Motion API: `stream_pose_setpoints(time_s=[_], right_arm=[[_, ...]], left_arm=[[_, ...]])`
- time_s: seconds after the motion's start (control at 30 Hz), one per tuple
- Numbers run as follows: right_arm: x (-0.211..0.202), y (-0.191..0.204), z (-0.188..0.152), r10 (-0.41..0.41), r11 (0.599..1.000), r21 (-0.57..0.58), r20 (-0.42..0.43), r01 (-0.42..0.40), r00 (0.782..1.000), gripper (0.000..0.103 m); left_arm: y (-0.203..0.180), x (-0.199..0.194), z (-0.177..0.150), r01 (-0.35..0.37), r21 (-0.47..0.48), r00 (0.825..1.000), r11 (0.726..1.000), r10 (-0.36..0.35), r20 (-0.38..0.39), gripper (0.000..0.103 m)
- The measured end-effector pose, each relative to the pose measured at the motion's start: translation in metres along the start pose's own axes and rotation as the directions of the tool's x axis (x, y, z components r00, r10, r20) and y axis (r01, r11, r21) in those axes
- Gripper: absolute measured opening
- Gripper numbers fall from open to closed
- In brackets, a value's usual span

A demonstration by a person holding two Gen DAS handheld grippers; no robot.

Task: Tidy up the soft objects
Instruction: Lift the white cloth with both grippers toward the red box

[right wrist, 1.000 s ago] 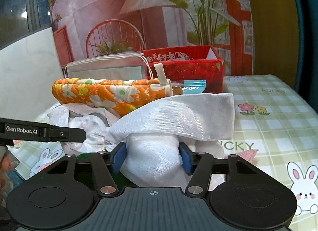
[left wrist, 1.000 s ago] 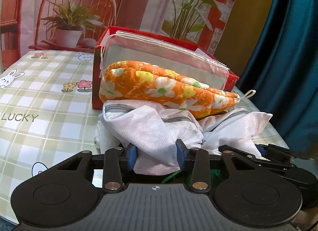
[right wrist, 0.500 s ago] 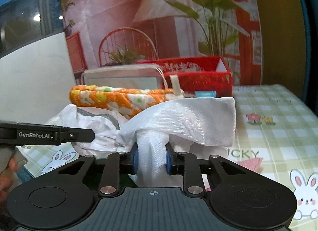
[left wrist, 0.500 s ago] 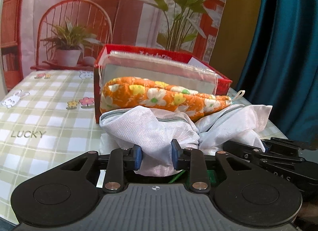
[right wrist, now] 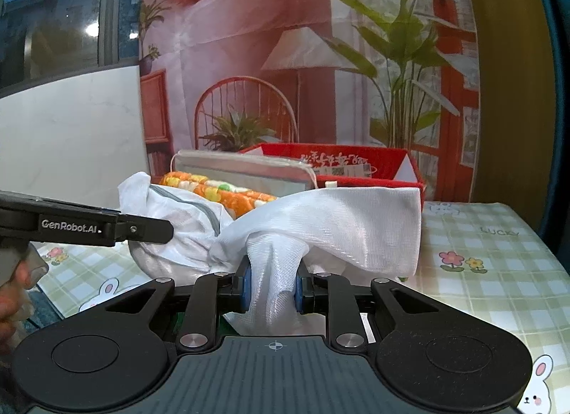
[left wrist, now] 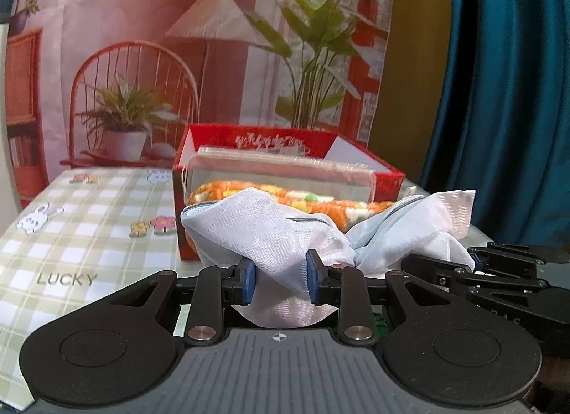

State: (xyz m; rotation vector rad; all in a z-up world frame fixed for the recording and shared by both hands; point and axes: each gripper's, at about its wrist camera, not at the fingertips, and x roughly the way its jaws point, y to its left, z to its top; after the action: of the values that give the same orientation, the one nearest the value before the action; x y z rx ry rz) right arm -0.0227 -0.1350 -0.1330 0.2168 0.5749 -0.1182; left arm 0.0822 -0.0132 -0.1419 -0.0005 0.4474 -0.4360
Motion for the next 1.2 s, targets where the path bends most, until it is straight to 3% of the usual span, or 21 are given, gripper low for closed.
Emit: stream_pose_setpoints(time_s=[0.43, 0.57, 0.73, 1.2], right_arm=[[-0.021, -0.016, 0.033, -0.014, 0.999, 0.052, 0.123, 0.008, 0.992, 0.020], [-0.021, -0.019, 0.041, -0.014, 0.999, 0.049, 0.135, 0.008, 0.991, 0.019], [-0.015, -0.017, 0.033, -0.008, 0.998, 0.055, 0.089, 0.003, 0.996, 0.016], [-0.022, -0.014, 0.045, 0.031, 0.999, 0.041, 0.125, -0.036, 0.992, 0.005]], left_arm=[[-0.021, -0.025, 0.030, 0.037, 0.086, 0.990, 0.996, -0.049, 0.135, 0.029], [-0.022, -0.021, 0.030, 0.040, 0.086, 0.992, 0.996, -0.050, 0.115, 0.028], [-0.019, -0.018, 0.025, 0.041, 0.079, 0.995, 0.996, -0.048, 0.087, 0.028], [-0.018, -0.034, 0.046, 0.068, 0.094, 0.987, 0.993, -0.081, 0.141, 0.026]])
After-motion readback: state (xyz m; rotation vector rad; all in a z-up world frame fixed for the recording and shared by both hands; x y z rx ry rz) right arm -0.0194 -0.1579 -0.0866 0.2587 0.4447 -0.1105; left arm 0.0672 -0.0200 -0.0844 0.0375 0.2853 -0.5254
